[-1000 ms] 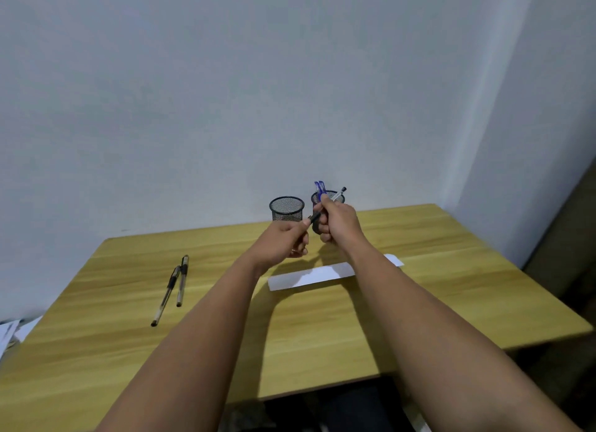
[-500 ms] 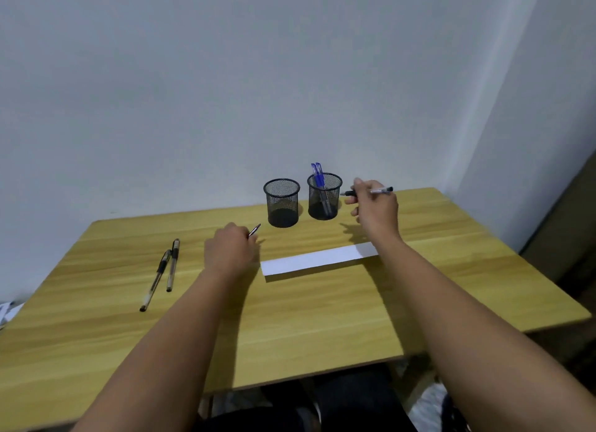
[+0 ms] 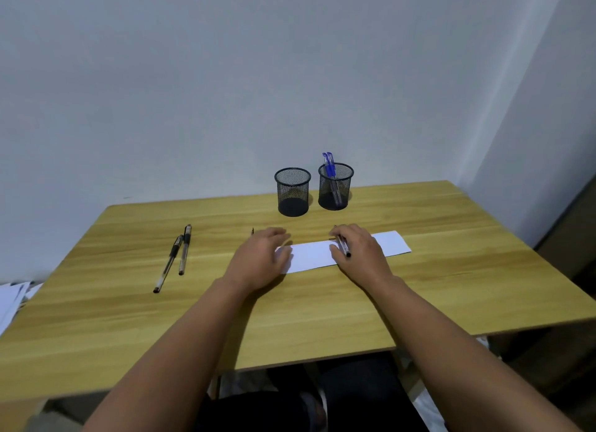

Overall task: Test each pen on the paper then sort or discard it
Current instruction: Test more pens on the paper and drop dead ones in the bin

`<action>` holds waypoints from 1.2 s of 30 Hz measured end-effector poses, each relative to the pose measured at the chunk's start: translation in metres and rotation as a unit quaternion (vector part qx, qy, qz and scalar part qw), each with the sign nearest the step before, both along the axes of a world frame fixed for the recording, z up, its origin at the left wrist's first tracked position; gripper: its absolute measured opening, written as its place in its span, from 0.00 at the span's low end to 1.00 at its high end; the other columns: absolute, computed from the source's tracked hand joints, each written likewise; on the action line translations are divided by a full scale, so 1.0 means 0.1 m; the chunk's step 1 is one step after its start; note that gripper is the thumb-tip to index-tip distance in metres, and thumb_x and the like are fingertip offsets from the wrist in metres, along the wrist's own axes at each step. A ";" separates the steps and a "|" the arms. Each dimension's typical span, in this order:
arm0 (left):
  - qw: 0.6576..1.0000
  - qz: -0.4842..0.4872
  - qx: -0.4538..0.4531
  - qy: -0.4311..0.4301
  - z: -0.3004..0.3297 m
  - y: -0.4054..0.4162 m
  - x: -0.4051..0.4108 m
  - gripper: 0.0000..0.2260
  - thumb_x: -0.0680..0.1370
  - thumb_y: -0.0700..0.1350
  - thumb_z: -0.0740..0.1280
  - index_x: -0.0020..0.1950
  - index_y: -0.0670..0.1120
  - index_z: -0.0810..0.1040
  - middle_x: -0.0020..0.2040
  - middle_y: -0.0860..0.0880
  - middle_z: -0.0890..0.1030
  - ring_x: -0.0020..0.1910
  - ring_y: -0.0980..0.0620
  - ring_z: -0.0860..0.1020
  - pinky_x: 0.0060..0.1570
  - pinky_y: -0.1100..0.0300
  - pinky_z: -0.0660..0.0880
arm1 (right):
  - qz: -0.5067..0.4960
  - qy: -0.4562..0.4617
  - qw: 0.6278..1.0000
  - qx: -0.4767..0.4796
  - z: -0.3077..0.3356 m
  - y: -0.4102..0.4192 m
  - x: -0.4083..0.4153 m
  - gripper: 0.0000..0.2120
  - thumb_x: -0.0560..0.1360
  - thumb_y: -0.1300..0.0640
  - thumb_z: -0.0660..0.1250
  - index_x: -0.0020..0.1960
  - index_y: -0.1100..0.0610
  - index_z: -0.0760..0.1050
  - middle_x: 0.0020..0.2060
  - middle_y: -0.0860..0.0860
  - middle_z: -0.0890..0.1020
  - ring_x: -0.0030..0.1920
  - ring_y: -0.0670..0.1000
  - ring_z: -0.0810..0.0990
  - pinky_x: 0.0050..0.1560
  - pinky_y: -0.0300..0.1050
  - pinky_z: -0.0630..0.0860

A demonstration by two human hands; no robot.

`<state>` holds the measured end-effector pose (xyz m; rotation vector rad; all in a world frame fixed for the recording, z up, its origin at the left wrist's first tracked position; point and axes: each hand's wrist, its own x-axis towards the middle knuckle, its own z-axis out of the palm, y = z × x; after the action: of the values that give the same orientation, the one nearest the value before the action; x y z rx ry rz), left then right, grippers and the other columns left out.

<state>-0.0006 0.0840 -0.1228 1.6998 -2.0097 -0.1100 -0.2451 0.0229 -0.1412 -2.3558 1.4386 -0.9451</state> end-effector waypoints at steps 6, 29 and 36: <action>0.999 -0.019 0.019 -0.035 -0.13 0.12 -0.04 0.28 0.77 0.62 0.53 0.60 0.42 0.78 0.62 0.47 0.79 0.64 0.46 0.71 0.58 0.49 0.75 | 0.000 -0.071 0.997 0.001 0.04 -0.05 0.01 0.10 0.80 0.49 0.73 0.57 0.53 0.85 0.50 0.49 0.83 0.50 0.52 0.81 0.49 0.52 0.80; 0.999 -0.019 -0.022 0.016 -0.33 -0.02 0.07 0.23 0.78 0.57 0.65 0.69 0.48 0.79 0.72 0.49 0.76 0.74 0.50 0.70 0.72 0.52 0.68 | -0.005 -0.372 0.894 0.251 0.11 -0.33 0.39 0.20 0.81 0.52 0.73 0.33 0.56 0.72 0.27 0.55 0.80 0.27 0.51 0.79 0.32 0.45 0.76; 1.000 -0.010 -0.004 0.006 -0.29 0.00 0.06 0.25 0.78 0.59 0.63 0.71 0.49 0.77 0.73 0.50 0.74 0.76 0.51 0.68 0.73 0.55 0.65 | -0.013 -0.328 0.912 0.245 0.12 -0.29 0.36 0.18 0.81 0.58 0.73 0.37 0.66 0.73 0.29 0.62 0.81 0.27 0.53 0.79 0.29 0.44 0.77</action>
<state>0.0057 0.0836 -0.1523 1.6705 -2.0168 -0.1187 -0.2087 -0.0059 -0.1292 -1.4623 1.2329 -1.0800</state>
